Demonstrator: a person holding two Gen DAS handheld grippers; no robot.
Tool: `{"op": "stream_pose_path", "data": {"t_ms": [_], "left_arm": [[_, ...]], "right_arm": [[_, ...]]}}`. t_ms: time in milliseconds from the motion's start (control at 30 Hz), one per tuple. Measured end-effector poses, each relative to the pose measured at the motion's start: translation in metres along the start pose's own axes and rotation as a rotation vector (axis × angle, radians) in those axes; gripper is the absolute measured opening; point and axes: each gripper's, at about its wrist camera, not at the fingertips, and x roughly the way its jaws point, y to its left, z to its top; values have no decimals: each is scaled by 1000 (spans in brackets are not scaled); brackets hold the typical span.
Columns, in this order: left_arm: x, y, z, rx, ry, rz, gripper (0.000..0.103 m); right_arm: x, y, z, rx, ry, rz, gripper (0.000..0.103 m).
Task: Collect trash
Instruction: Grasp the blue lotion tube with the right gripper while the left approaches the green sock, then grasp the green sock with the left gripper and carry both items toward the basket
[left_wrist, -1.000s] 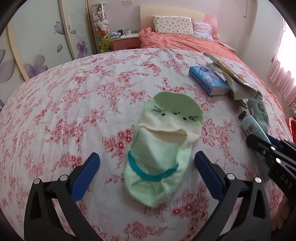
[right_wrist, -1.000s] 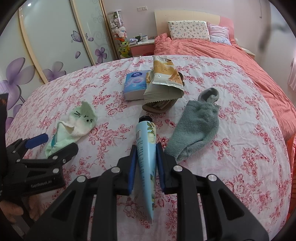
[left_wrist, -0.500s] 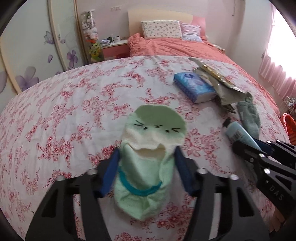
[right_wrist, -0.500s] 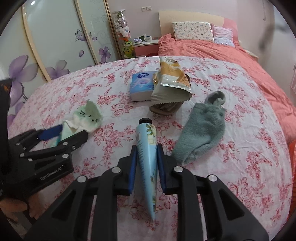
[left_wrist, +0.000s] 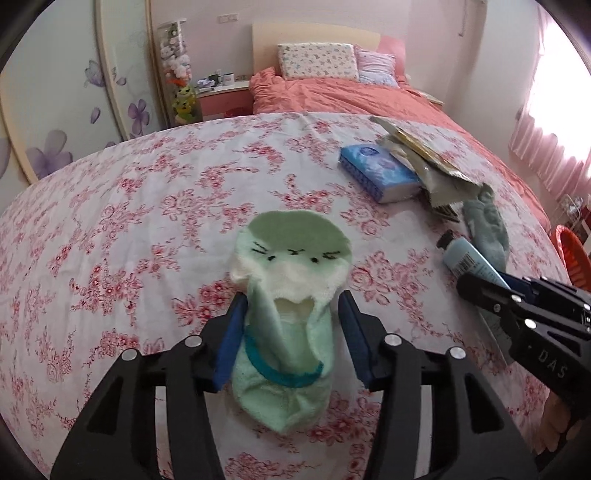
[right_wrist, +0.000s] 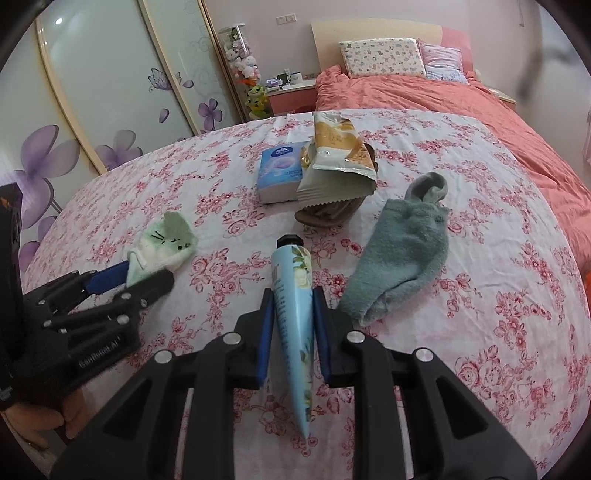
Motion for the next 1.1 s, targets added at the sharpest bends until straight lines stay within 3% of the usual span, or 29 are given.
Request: {"op": "stream_pose_path", "data": {"t_ms": [33,133,567,1100], "left_arm": [[-1,-1,0,7,-4,-9,21],[-3,6,0,-8,-16,-32,9],[-56,4,18,-44,-136,-57,8],[-101,-82,35,44,-234,-156,8]], "right_arm": [[-1,-1,-1,8,2,7,21],[-9,-3,-2,22,-13,19,21],[-81,-5,2,30,-163,32,21],[-183,-66,-18,106,-392,-122,21]]}}
